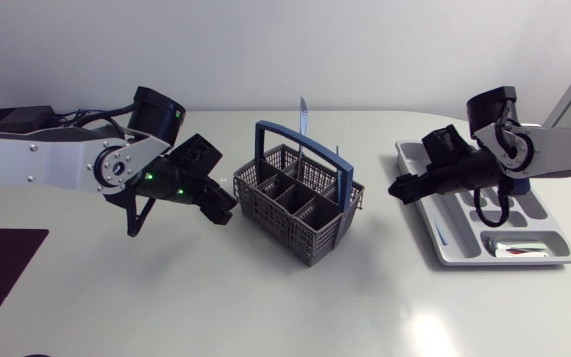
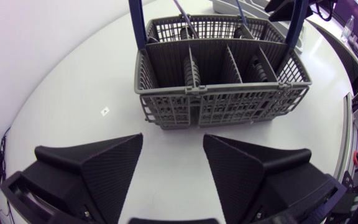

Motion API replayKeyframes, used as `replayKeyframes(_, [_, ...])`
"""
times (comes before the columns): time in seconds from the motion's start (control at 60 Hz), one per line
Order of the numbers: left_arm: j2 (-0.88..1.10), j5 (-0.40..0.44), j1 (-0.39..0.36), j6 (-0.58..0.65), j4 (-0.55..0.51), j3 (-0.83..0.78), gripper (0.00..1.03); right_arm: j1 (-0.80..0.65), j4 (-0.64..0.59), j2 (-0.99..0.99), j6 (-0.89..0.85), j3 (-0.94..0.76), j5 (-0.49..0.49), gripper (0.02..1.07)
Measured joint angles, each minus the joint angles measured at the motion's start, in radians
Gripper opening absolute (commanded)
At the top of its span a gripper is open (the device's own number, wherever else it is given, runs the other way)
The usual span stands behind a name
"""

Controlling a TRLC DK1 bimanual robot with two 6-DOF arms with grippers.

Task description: Unload the cutlery basket into the drawer organizer.

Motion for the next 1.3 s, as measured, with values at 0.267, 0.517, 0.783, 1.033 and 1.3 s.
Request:
replayKeyframes(0.267, [0.139, 0.000, 0.000, -0.004, 0.033, 0.060, 0.29, 0.056, -0.013, 0.089, 0.059, 0.137, -0.090, 0.17])
replayKeyframes(0.517, [0.234, 0.004, 0.000, -0.038, 0.086, 0.144, 0.26, 0.094, -0.085, 0.216, 0.080, 0.250, -0.147, 0.16])
replayKeyframes(0.783, [0.282, 0.033, 0.027, -0.039, 0.100, 0.201, 0.26, 0.158, -0.190, 0.184, 0.053, 0.203, -0.211, 0.15])
replayKeyframes(1.033, [0.328, 0.065, 0.042, -0.039, 0.094, 0.264, 0.26, 0.279, -0.324, 0.023, 0.015, 0.099, -0.219, 0.15])
replayKeyframes(1.3, [0.368, 0.102, 0.047, -0.036, 0.061, 0.339, 0.33, 0.428, -0.361, -0.056, 0.005, 0.053, -0.221, 0.18])
